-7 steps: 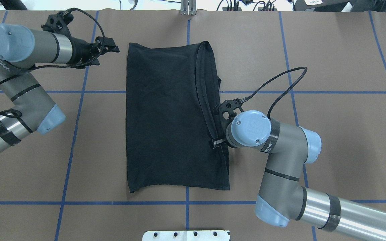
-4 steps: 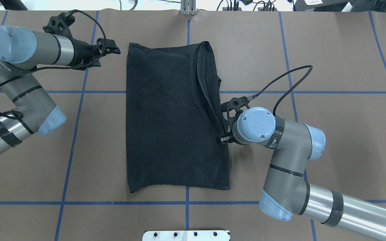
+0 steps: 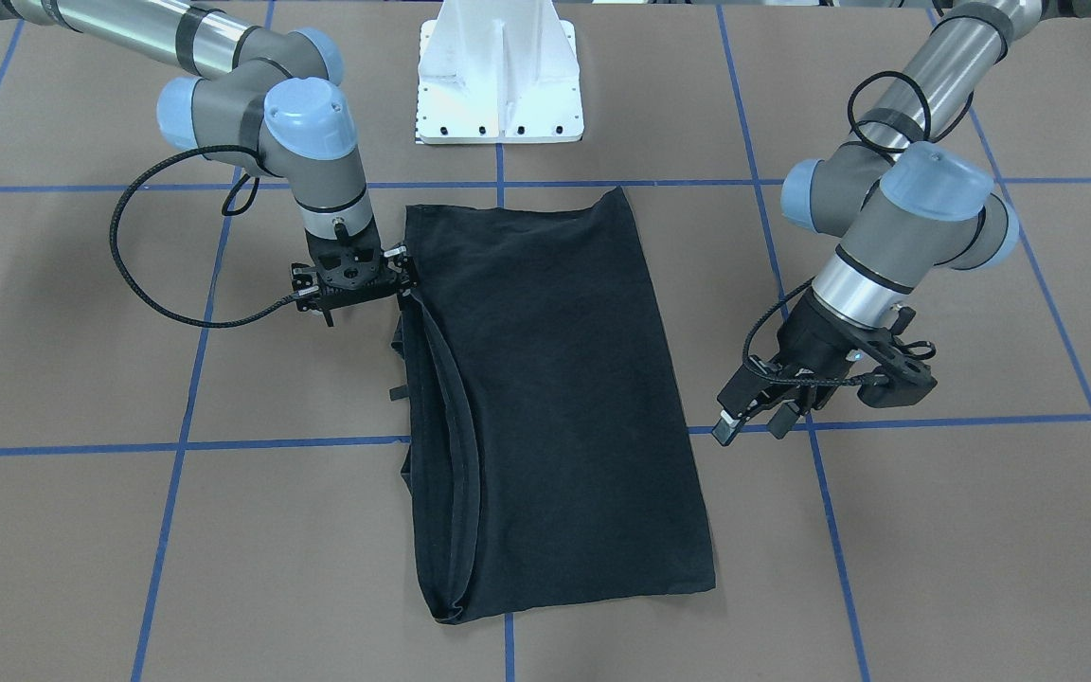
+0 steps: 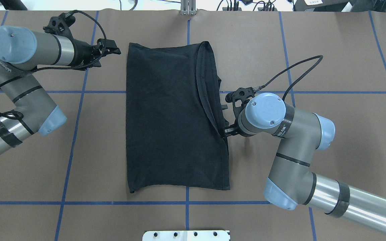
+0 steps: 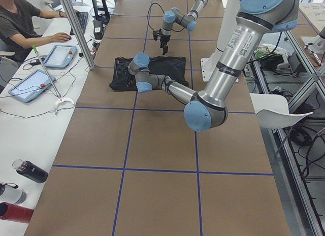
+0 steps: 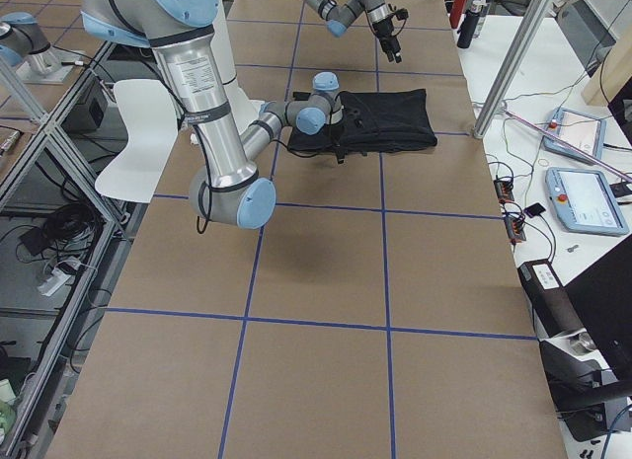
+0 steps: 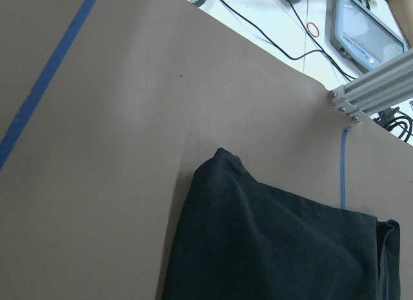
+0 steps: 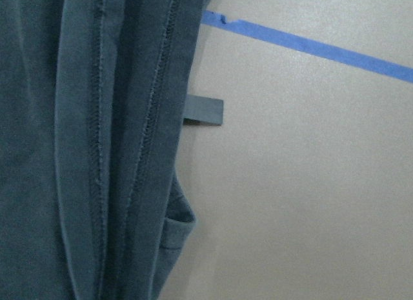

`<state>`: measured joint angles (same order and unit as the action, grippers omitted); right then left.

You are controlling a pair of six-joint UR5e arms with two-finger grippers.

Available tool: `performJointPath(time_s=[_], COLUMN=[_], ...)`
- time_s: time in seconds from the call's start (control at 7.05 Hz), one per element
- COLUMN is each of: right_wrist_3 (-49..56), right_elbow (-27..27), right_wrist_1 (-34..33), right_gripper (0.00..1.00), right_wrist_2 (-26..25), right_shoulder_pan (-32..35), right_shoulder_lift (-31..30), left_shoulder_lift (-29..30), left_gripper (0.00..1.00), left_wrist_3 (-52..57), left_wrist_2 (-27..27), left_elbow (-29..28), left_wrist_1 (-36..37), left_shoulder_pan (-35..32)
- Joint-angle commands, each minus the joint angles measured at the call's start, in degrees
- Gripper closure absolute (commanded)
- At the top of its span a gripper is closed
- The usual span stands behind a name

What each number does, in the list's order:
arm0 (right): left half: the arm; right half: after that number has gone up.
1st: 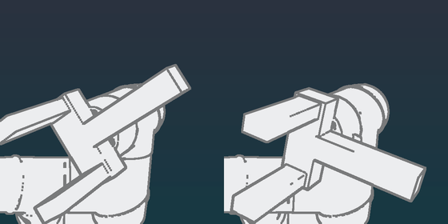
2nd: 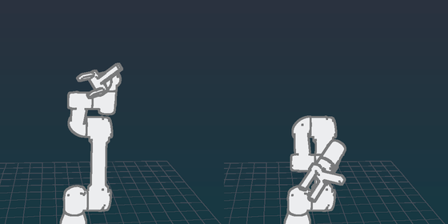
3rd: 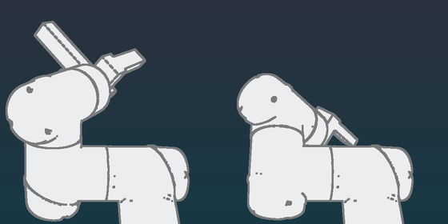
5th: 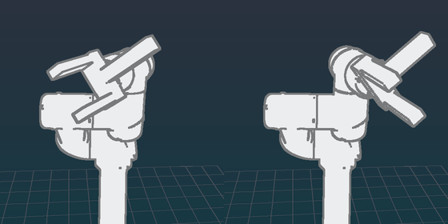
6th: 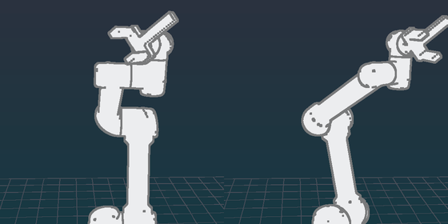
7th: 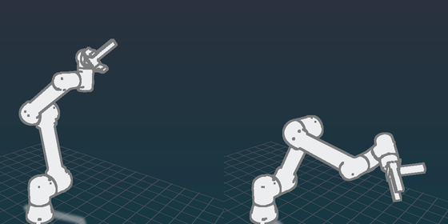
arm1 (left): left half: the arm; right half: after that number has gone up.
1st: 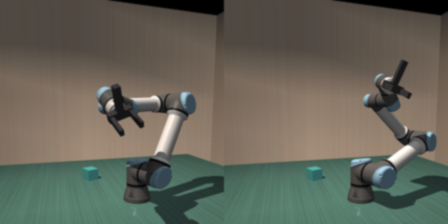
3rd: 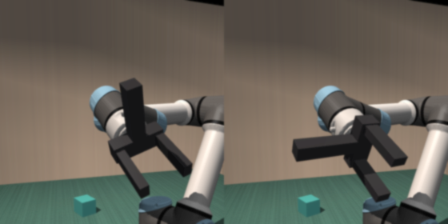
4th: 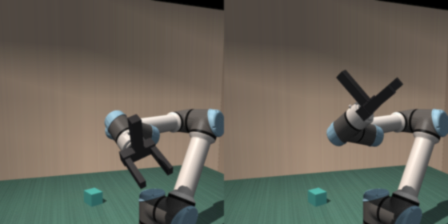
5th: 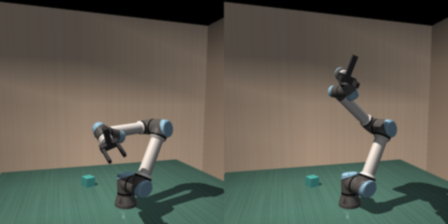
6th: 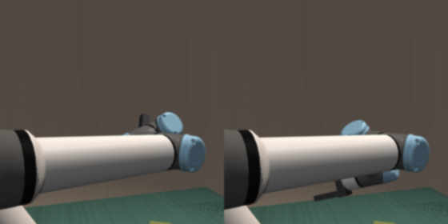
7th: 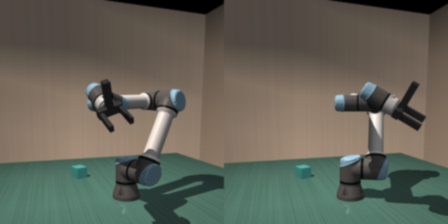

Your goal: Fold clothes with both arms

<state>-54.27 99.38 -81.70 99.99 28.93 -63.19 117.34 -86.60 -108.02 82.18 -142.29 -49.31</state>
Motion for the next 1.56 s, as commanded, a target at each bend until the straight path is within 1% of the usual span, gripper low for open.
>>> performJointPath(time_s=[0.0,0.28,0.43,0.57,0.71,0.99,1.42], right_wrist_3=[0.04,-0.14,-0.14,-0.14,-0.14,-0.05,1.96], right_elbow=[1.43,-0.57,-3.89,-6.02,-6.56,-10.50,-10.52], right_wrist_1=[-0.13,-0.31,-0.22,-0.13,-0.04,-0.04,-0.13], right_gripper=[0.00,0.00,0.00,0.00,0.00,0.00,0.00], right_wrist_2=[0.04,-0.49,-1.45,-2.33,-2.43,-2.43,-2.17], right_shoulder_pan=[0.25,-0.01,-0.36,-0.71,-0.72,-0.63,0.42], right_shoulder_lift=[1.40,4.64,7.36,8.86,9.05,11.24,9.76], left_shoulder_lift=[0.00,0.00,0.00,0.00,0.00,0.00,0.00], left_gripper=[0.00,0.00,0.00,0.00,0.00,0.00,0.00], left_wrist_3=[0.03,0.03,0.03,0.03,0.03,-0.06,-0.06], left_wrist_2=[0.00,0.00,0.00,0.00,0.00,0.00,0.00], left_elbow=[-0.09,-0.17,-0.17,-0.17,-0.17,-0.09,-0.17], left_wrist_1=[0.00,0.00,0.00,0.00,0.00,0.00,0.00], left_shoulder_pan=[0.00,0.09,0.09,0.09,0.09,0.18,0.35])
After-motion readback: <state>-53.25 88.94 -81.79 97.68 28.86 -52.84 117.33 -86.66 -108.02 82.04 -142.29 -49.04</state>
